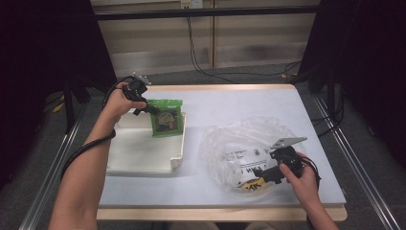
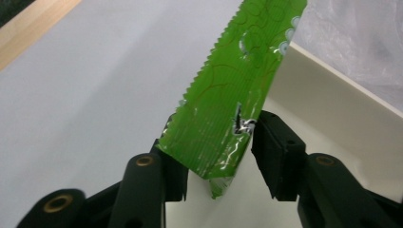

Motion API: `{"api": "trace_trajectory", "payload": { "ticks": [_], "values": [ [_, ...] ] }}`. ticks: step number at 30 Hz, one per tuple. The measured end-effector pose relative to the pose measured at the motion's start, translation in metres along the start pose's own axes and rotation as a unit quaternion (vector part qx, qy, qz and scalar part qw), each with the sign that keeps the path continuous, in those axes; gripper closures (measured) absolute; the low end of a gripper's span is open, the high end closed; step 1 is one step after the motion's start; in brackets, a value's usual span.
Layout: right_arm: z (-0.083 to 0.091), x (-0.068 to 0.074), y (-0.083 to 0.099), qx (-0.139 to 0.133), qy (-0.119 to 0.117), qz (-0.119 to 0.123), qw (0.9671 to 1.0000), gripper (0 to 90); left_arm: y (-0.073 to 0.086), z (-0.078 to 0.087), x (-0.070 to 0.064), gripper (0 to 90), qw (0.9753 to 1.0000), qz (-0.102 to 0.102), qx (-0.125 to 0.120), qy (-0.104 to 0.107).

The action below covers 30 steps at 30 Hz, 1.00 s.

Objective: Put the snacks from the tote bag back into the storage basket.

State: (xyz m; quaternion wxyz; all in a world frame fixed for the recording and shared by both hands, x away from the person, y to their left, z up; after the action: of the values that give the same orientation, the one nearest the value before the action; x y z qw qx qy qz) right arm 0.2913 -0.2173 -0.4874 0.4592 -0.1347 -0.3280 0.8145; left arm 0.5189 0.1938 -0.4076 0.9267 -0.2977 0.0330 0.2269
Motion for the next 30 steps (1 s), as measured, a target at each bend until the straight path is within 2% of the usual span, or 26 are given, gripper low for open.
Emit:
{"api": "trace_trajectory", "payload": {
  "ticks": [5, 6, 8, 9, 11, 12, 13, 15, 16, 17, 18, 19, 20, 22, 23, 25, 27, 30],
  "values": [
    [0.001, 0.0, 0.001, 0.001, 0.001, -0.001, 1.0, 2.6, 0.005, 0.001, 0.002, 52.5, 0.9998, 0.021, -0.001, -0.005],
    [0.001, 0.0, 0.001, 0.001, 0.001, -0.002, 1.0, 2.6, 0.006, 0.003, 0.003, 50.4, 0.9998, 0.015, 0.004, -0.009],
    [0.001, 0.0, 0.001, -0.001, 0.001, -0.001, 1.0, 2.6, 0.005, 0.0, -0.001, 50.0, 0.9984, 0.049, -0.024, -0.01],
    [0.001, 0.001, 0.001, -0.001, -0.001, -0.002, 1.0, 2.6, 0.008, 0.005, 0.004, 49.9, 0.9998, 0.014, 0.011, -0.009],
    [0.001, 0.001, 0.001, -0.002, 0.002, 0.001, 1.0, 2.6, 0.009, 0.005, 0.003, 47.3, 0.9996, 0.021, 0.012, -0.011],
    [0.001, 0.001, 0.001, -0.001, 0.002, 0.001, 1.0, 2.6, 0.007, 0.002, -0.001, 45.6, 0.9982, 0.055, -0.019, -0.014],
    [0.001, 0.001, 0.001, -0.001, 0.002, 0.001, 1.0, 2.6, 0.008, 0.003, 0.0, 45.3, 0.9984, 0.053, -0.013, -0.017],
    [0.002, 0.001, 0.002, 0.001, 0.002, 0.005, 1.0, 2.6, 0.011, 0.008, 0.003, 45.5, 0.9994, 0.026, 0.017, -0.016],
    [0.002, 0.001, 0.002, 0.001, 0.002, 0.005, 1.0, 2.6, 0.01, 0.005, 0.0, 45.4, 0.9981, 0.058, -0.014, -0.018],
    [0.002, 0.001, 0.002, 0.001, 0.003, 0.005, 1.0, 2.6, 0.012, 0.008, 0.002, 44.8, 0.9991, 0.037, 0.005, -0.019],
    [0.002, 0.001, 0.003, 0.001, 0.003, 0.003, 1.0, 2.6, 0.012, 0.008, 0.002, 43.8, 0.9988, 0.045, -0.001, -0.02],
    [0.002, 0.001, 0.003, 0.003, 0.002, 0.001, 1.0, 2.6, 0.012, 0.006, 0.0, 43.0, 0.9977, 0.063, -0.012, -0.024],
    [0.002, 0.001, 0.003, 0.003, 0.005, 0.001, 1.0, 2.6, 0.014, 0.008, 0.001, 41.7, 0.9983, 0.053, 0.0, -0.025],
    [0.002, 0.002, 0.003, 0.001, 0.003, 0.005, 1.0, 2.6, 0.015, 0.008, 0.001, 40.4, 0.9976, 0.064, -0.005, -0.028],
    [0.001, 0.002, 0.004, 0.004, 0.003, 0.005, 1.0, 2.6, 0.017, 0.01, 0.002, 39.3, 0.9978, 0.057, 0.006, -0.032],
    [0.001, 0.002, 0.004, 0.004, 0.005, 0.005, 1.0, 2.6, 0.018, 0.009, 0.002, 36.7, 0.9967, 0.073, -0.007, -0.035],
    [0.0, 0.003, 0.004, 0.002, 0.002, 0.006, 1.0, 2.6, 0.021, 0.011, 0.002, 34.0, 0.9969, 0.071, 0.003, -0.034],
    [0.001, 0.004, 0.003, 0.003, 0.004, 0.01, 0.9999, 2.6, 0.022, 0.012, 0.001, 31.6, 0.9963, 0.079, -0.002, -0.035]
  ]
}}
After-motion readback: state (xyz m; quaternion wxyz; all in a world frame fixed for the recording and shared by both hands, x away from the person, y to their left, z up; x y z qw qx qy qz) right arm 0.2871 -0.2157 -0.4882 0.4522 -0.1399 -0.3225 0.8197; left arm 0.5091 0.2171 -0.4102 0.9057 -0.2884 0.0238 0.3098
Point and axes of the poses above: each handheld gripper's, and its own axes: z roughly backward along the jaws, y roughly out of its underside, x roughly to its left, the point moved 5 cm from there along -z, roughly forward along the jaws, and after that the axes turned 5 degrees about y, right-handed, at the moved point
